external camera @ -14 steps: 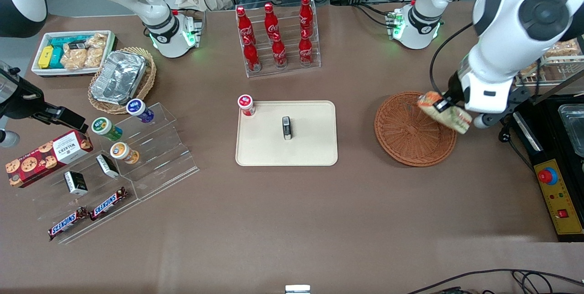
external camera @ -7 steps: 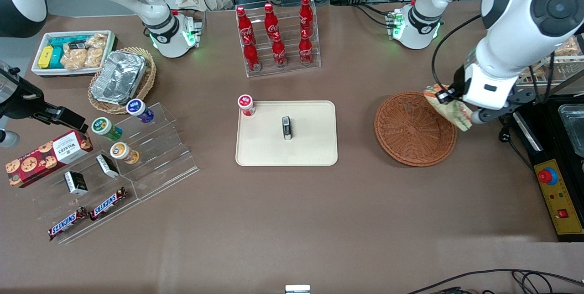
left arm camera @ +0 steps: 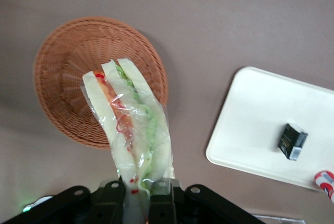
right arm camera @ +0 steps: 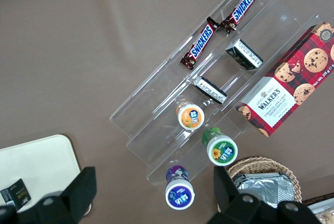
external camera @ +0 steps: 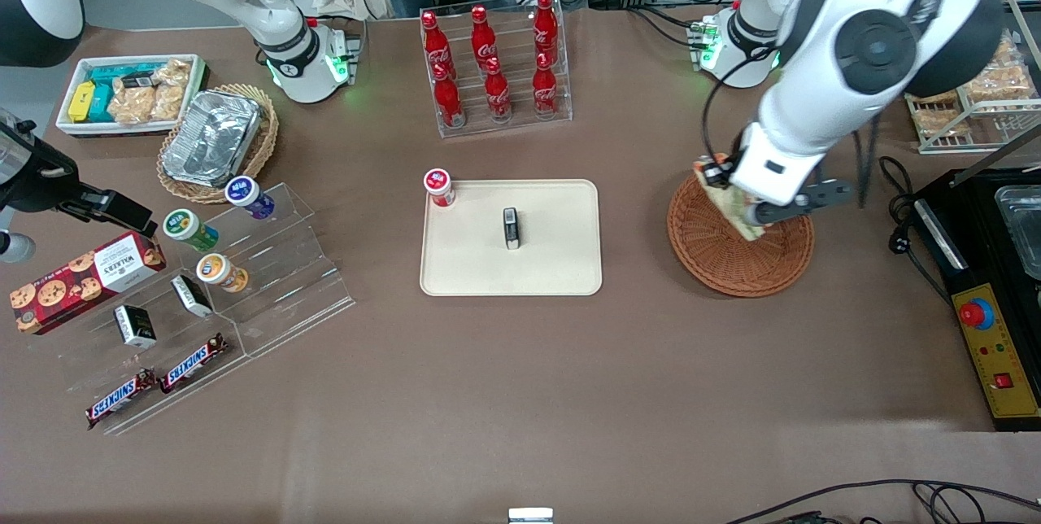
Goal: Place sandwich from basket to tray
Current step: 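Carry the sandwich over the white tray with the left gripper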
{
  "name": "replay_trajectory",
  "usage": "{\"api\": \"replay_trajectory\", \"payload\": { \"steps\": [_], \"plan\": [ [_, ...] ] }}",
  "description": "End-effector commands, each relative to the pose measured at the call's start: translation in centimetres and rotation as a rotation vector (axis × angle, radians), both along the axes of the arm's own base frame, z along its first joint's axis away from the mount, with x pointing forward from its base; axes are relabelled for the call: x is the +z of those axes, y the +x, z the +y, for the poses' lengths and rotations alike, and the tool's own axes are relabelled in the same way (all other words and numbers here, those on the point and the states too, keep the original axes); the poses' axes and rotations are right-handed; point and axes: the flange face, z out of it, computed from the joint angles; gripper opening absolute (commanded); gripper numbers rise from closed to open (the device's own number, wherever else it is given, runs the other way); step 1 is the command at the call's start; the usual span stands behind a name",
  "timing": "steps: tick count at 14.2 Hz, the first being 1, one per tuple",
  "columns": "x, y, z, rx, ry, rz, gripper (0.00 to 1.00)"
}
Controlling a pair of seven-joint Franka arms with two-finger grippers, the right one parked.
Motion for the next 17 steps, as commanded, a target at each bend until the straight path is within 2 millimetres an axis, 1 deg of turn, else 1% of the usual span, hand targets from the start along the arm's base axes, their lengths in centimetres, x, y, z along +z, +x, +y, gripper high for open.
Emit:
{"api": "replay_trajectory", "payload": {
  "steps": [1,2,3,5,8,10,11,12,13,16,17],
  "plan": [
    [0.5,-0.7,-3.9,-0.075,-0.022,-0.005,0.0],
    [-0.5,-0.7,-5.0,-0.09,-0.026,0.0,0.0],
    [-1.6,-0.3,-5.6,-0.092,-0.035,-0.002,0.0],
    [-4.0,-0.6,-9.1,-0.139,-0.063,-0.041,0.0],
    [-8.5,-1.0,-13.6,-0.19,-0.09,-0.06,0.0],
    [-12.6,-1.7,-16.8,-0.242,-0.094,-0.065,0.0],
    [-14.4,-2.0,-17.5,-0.248,-0.097,-0.063,0.0],
    [-16.7,-3.0,-18.7,-0.259,-0.112,-0.084,0.0],
    [-18.0,-3.5,-19.3,-0.267,-0.123,-0.101,0.0],
    [-22.8,-3.4,-19.7,-0.271,-0.135,-0.103,0.0],
    [-24.0,-3.4,-19.6,-0.273,-0.131,-0.095,0.0]
  ]
}}
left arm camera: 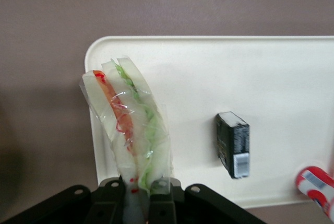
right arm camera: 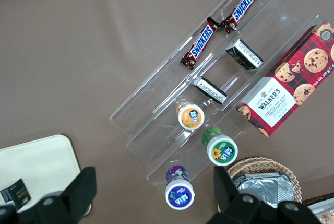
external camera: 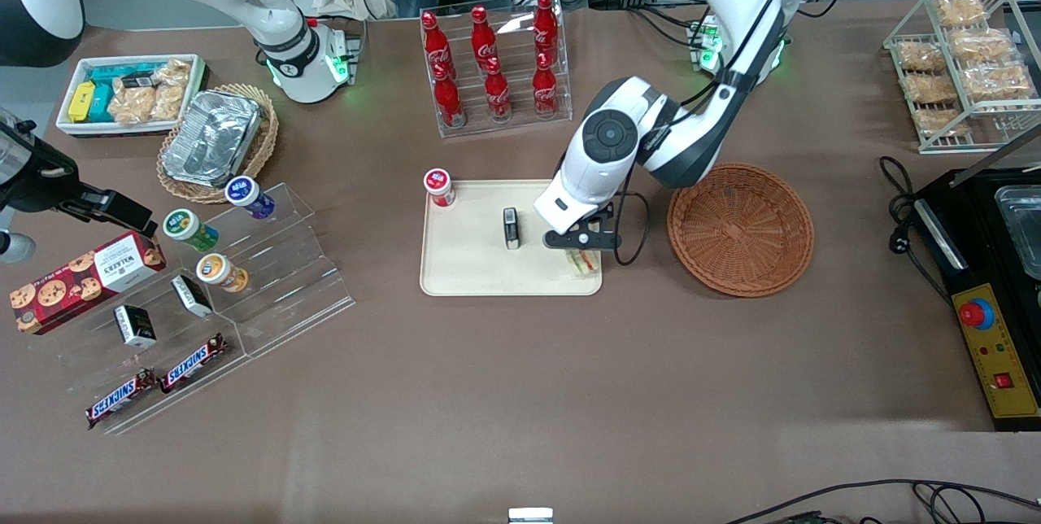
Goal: Place sandwich from basket to tray
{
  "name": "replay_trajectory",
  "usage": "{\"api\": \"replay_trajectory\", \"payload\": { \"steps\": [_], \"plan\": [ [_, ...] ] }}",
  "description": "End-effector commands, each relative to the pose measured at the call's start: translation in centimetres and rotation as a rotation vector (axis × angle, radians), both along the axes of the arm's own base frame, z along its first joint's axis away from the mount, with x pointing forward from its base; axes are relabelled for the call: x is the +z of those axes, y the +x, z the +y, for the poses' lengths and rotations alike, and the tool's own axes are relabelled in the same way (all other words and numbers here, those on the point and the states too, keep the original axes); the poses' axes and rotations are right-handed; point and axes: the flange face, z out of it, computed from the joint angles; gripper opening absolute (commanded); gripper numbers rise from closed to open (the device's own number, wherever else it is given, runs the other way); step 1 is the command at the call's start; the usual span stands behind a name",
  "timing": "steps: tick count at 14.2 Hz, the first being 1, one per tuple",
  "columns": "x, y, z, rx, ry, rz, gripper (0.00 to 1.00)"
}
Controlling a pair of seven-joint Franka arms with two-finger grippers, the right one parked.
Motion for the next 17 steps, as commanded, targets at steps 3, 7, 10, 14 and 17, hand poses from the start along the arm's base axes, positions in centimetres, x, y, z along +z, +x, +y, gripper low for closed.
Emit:
{"api": "replay_trajectory", "payload": {
  "steps": [3,7,10,14,17],
  "plan": [
    [-4.3,0.0,0.1,-0.065,0.039,0.004,0.01],
    [-2.5,0.9,1.0,-0.054,0.038,-0.014,1.0],
    [2.5,2.2,4.3,-0.053,0.089,0.025,1.0],
    [10.2,3.6,12.3,-0.147,0.118,0.097,1.0],
    [14.7,4.6,17.9,-0.176,0.113,0.091,1.0]
  ]
}}
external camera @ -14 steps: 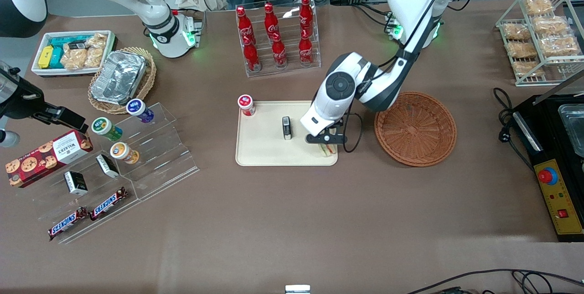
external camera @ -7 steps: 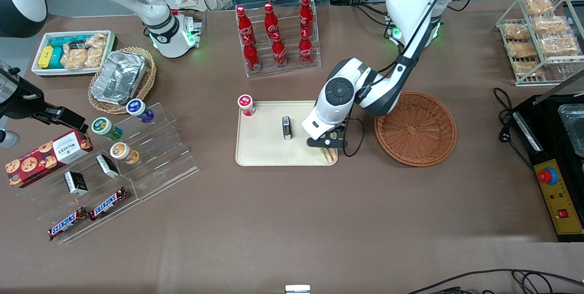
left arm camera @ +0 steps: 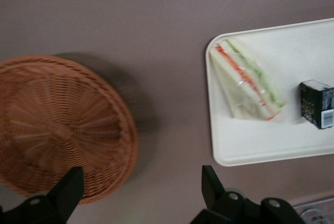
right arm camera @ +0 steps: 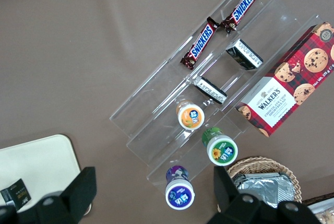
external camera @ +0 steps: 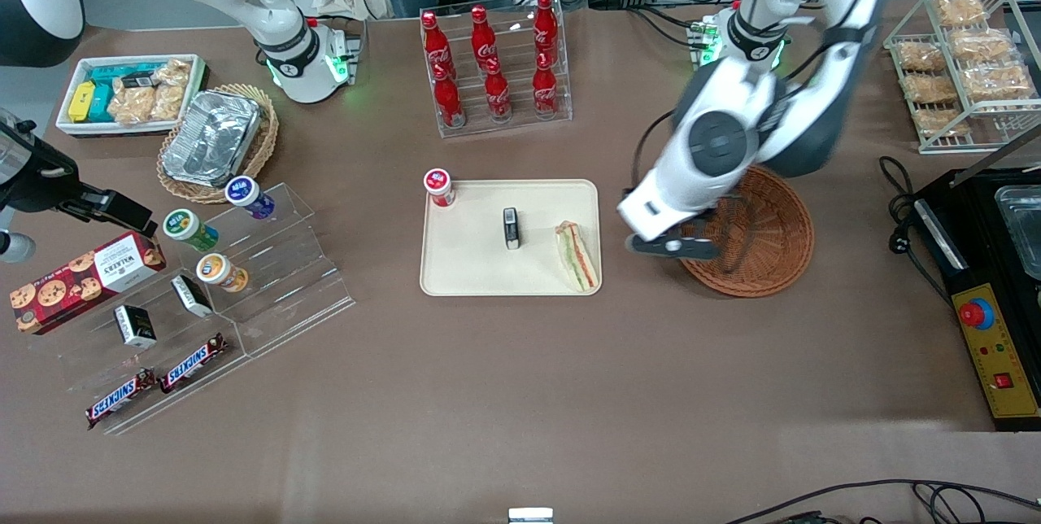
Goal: Place sandwich from basket to tray
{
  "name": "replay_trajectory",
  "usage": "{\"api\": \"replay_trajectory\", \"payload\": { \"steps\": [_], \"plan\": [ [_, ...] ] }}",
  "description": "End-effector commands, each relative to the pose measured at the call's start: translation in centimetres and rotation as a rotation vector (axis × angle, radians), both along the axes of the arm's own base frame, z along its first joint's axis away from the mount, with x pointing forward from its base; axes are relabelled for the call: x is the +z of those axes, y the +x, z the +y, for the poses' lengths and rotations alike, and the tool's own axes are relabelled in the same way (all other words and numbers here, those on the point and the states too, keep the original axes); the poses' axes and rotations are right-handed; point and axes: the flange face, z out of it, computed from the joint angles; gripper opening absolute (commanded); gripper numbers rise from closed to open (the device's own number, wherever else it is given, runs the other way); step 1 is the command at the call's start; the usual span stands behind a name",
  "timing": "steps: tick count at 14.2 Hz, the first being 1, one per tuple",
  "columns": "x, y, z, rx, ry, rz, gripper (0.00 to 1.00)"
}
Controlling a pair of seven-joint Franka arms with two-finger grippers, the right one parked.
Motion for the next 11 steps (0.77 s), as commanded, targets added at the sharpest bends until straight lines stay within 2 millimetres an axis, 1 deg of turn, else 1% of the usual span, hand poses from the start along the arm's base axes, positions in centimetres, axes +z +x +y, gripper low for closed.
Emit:
{"api": "replay_trajectory", "payload": {
  "steps": [1,2,3,4,5,7,8,9,11],
  "plan": [
    [2.8,0.0,4.6,-0.014,0.004,0.014,1.0],
    [3.7,-0.1,6.2,-0.004,0.018,0.031,1.0],
    [4.5,0.4,8.3,0.005,0.013,0.037,1.0],
    [5.6,1.0,10.0,-0.012,-0.003,0.021,1.0],
    [7.1,0.8,11.3,-0.046,-0.009,0.007,1.0],
    [9.6,0.6,13.4,-0.109,-0.008,-0.038,1.0],
    [10.4,0.7,14.5,-0.133,0.027,-0.058,1.0],
    [10.8,0.7,15.1,-0.139,0.053,-0.07,1.0],
    [13.2,1.2,15.9,-0.125,0.072,-0.125,1.0]
  ]
}}
